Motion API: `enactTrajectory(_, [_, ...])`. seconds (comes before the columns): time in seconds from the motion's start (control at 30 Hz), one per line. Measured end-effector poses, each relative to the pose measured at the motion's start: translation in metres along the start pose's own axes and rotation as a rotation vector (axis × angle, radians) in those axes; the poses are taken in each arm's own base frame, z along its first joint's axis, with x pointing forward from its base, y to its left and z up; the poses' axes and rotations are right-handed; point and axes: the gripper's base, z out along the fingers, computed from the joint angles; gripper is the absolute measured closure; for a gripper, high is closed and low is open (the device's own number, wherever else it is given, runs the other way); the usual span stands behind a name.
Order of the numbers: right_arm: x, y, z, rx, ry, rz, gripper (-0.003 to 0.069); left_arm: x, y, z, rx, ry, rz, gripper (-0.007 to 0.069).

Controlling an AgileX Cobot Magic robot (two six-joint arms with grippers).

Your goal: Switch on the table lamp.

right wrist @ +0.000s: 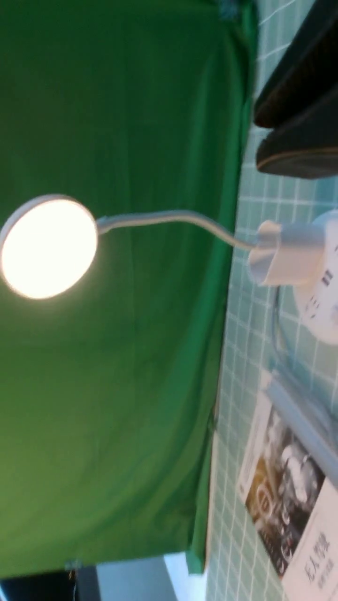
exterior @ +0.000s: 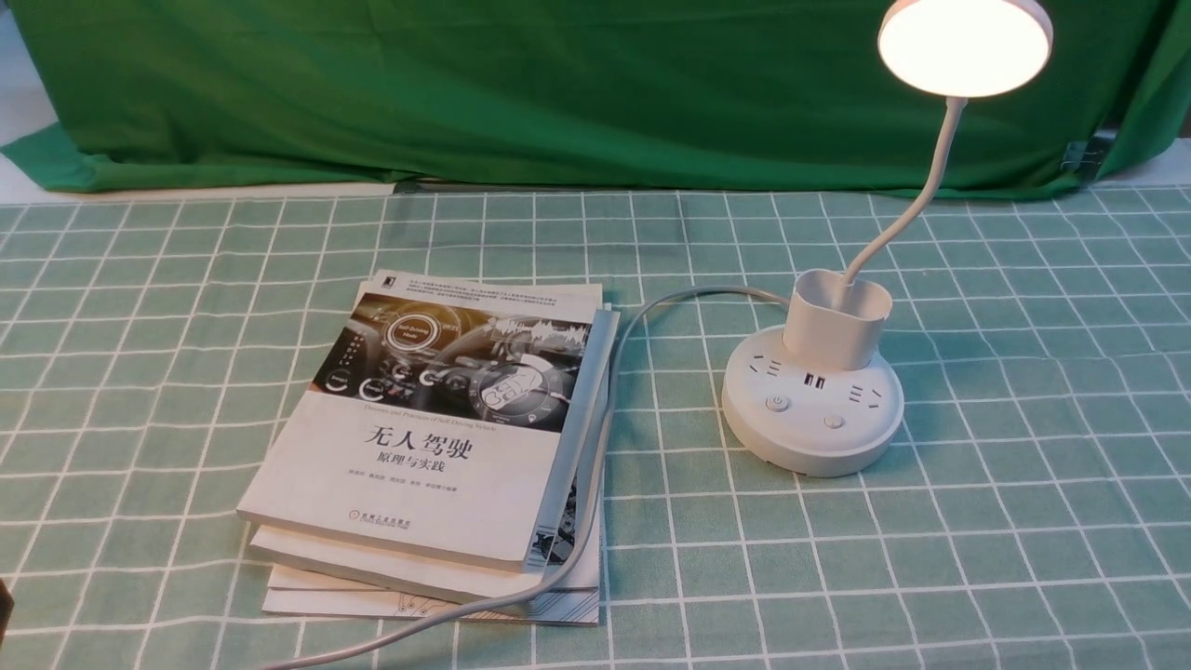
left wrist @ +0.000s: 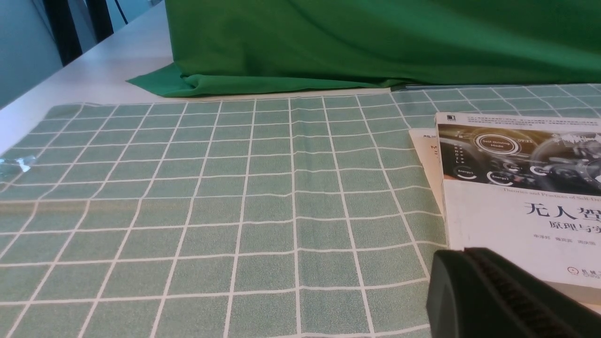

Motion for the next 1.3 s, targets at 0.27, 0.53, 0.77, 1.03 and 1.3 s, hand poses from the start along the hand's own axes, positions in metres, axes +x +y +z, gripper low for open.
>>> enactTrajectory(0.27, [0.021,-0.010,-0.010,0.149,0.002,0.057,0.0515,0.000,0.000,0.000,0.000,0.000,0.000,0.0603])
enactTrajectory(0.53, [0.038,-0.014,-0.015,0.221,0.172,0.086,0.0497,0.000,0.000,0.000,0.000,0.000,0.000,0.0603])
enactTrajectory(0.77, [0.043,-0.014,-0.017,0.228,0.227,0.100,0.0477,0.000,0.000,0.000,0.000,0.000,0.000,0.0603])
enactTrajectory(1.03, [0.043,-0.014,-0.017,0.228,0.228,0.100,0.0463,0.000,0.000,0.000,0.000,0.000,0.000,0.0603])
enactTrajectory(1.3, [0.043,-0.014,-0.017,0.228,0.228,0.100,0.0438,0.000,0.000,0.000,0.000,0.000,0.000,0.0603])
